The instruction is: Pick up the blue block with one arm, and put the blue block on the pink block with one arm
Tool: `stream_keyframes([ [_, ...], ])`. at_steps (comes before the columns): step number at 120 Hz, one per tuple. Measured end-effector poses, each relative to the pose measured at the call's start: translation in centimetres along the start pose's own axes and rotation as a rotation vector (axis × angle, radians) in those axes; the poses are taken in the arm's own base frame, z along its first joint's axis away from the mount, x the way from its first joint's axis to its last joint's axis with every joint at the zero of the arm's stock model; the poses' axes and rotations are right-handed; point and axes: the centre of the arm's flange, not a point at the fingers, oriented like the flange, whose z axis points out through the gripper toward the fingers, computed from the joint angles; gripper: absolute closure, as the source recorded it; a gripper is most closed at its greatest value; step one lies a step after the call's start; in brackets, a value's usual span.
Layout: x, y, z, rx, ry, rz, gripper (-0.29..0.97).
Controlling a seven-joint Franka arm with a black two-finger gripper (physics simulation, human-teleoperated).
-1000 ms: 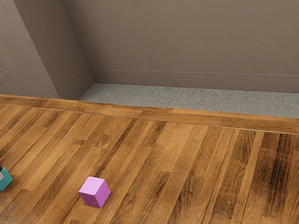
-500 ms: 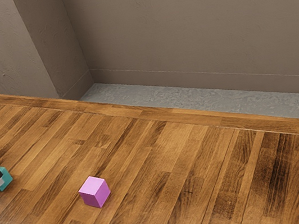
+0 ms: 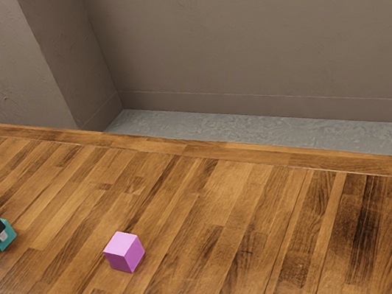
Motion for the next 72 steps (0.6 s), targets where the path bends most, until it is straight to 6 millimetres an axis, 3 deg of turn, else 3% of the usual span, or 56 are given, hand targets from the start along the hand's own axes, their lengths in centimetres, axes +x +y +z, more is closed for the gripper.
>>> stream_keyframes([
  [46, 0.3, 0.2, 0.0, -0.006, 0.008, -0.011, 0.24],
  [72, 0.9, 0.8, -1.1, -0.001, 0.018, -0.007, 0.28],
])
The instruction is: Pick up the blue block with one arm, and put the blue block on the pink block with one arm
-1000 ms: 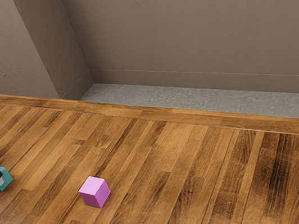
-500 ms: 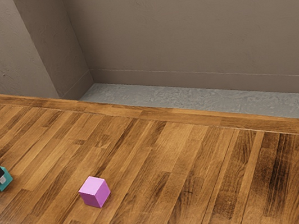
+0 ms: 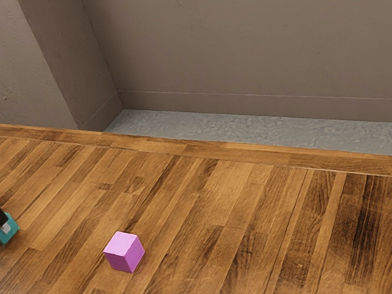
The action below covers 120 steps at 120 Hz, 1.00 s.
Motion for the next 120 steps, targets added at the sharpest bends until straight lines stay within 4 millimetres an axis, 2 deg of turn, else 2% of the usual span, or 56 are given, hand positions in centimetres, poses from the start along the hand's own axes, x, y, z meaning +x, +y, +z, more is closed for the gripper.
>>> stream_keyframes([
  [8, 1.1, 1.0, -1.6, 0.003, 0.016, 0.018, 0.29],
  [16, 3.2, 3.7, -3.3, -0.011, 0.029, 0.063, 0.31],
  [23, 5.5, 7.9, -5.0, -0.032, 0.036, 0.128, 0.31],
  [30, 7.8, 13.5, -6.8, -0.051, 0.036, 0.210, 0.32],
  [40, 9.6, 20.5, -8.9, -0.054, 0.024, 0.303, 0.33],
  [48, 10.8, 25.2, -9.2, -0.070, 0.013, 0.359, 0.33],
  [55, 11.6, 28.6, -9.3, -0.086, -0.001, 0.386, 0.34],
  [64, 12.2, 32.1, -10.5, -0.083, -0.014, 0.388, 0.34],
  [83, 13.0, 38.7, -9.6, -0.113, -0.073, 0.362, 0.33],
  [91, 13.1, 40.1, -8.8, -0.116, -0.100, 0.331, 0.33],
  [97, 12.9, 39.6, -8.4, -0.112, -0.118, 0.280, 0.33],
  [102, 12.6, 38.0, -8.2, -0.105, -0.127, 0.217, 0.34],
  [114, 11.5, 32.8, -8.1, -0.076, -0.144, 0.043, 0.34],
  [120, 11.0, 31.1, -8.1, -0.065, -0.148, -0.026, 0.34],
])
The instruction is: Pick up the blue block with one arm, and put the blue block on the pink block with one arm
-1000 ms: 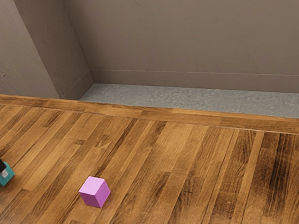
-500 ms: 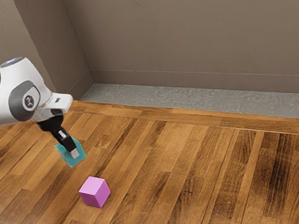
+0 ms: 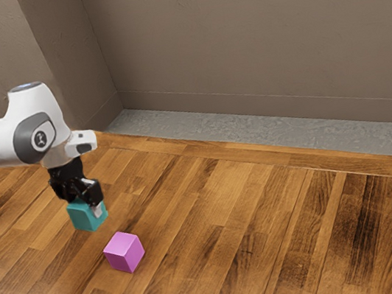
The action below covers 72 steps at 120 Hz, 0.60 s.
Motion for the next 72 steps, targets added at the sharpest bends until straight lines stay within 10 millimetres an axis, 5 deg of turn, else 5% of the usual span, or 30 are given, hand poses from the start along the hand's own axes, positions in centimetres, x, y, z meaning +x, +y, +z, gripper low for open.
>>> stream_keyframes([
  [9, 0.1, -0.3, -0.2, 0.010, 0.009, -0.060, 0.34],
  [35, 1.4, 3.0, -0.6, 0.035, 0.069, -0.124, 0.34],
  [72, 2.6, 4.0, -0.4, 0.036, 0.197, -0.181, 0.34],
])
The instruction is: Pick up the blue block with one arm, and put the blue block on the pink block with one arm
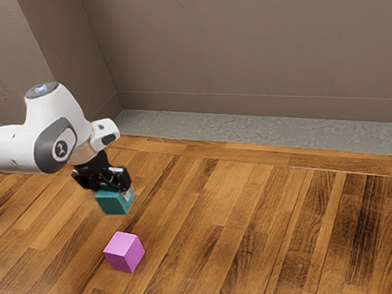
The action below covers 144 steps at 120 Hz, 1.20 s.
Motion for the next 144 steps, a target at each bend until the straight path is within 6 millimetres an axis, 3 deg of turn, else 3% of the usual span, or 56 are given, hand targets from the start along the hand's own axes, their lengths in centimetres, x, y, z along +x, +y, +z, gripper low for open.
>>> stream_keyframes([
  [15, 0.3, 1.5, -0.1, -0.011, 0.038, 0.025, 0.34],
  [40, 0.3, 1.7, 0.4, -0.022, 0.063, 0.045, 0.34],
  [65, -0.9, 4.3, 1.2, -0.060, 0.041, 0.080, 0.34],
  [144, -1.8, 3.8, 2.6, -0.071, -0.015, 0.150, 0.34],
])
